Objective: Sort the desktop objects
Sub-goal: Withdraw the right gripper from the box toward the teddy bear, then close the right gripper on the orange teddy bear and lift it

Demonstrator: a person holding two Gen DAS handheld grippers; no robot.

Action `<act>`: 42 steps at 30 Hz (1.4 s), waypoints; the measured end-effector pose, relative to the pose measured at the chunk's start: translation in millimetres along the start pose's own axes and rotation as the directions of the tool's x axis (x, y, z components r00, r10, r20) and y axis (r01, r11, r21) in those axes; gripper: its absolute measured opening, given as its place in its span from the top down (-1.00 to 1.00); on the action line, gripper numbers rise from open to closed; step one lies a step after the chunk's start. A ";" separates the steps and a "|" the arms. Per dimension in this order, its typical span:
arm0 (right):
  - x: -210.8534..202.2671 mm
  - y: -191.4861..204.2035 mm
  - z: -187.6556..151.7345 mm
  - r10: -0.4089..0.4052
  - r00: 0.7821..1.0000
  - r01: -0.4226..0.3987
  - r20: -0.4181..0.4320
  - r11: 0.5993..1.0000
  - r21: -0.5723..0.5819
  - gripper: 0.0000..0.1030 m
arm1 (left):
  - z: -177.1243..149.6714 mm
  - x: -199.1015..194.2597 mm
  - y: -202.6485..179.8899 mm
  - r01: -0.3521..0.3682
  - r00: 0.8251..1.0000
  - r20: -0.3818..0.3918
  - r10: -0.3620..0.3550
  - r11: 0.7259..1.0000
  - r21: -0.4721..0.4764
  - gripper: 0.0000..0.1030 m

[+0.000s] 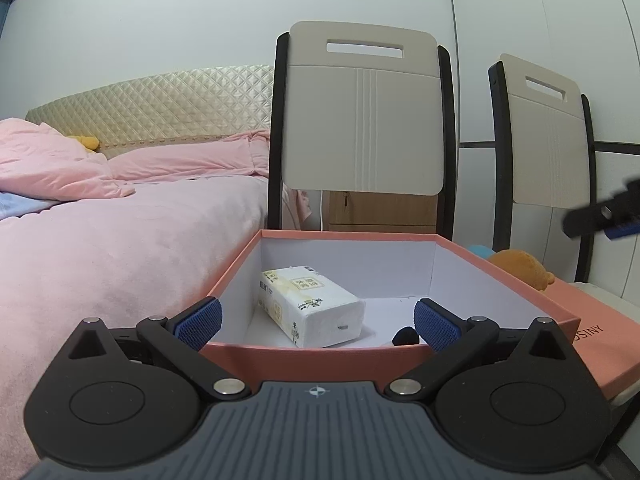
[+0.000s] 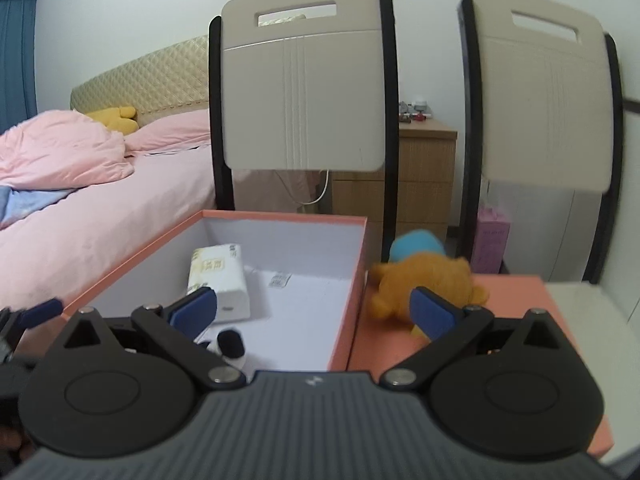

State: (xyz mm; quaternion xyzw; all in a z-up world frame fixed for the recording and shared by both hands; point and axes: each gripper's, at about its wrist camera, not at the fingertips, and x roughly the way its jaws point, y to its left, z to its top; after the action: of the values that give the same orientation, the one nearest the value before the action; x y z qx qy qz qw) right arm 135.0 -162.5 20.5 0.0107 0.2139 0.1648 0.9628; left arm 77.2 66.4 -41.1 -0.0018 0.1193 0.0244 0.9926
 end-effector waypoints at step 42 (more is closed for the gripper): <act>-24.0 -18.7 -40.6 0.007 0.995 -0.023 0.101 0.988 0.155 -1.00 | -4.2 0.3 -4.4 0.000 1.000 -0.009 0.000 1.000 0.025 -1.00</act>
State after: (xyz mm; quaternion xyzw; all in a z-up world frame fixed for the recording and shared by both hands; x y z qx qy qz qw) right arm 103.5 -189.9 -8.3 0.0956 0.1776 0.1543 0.9672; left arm 76.8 62.0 -45.3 0.0107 0.1240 0.0229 0.9920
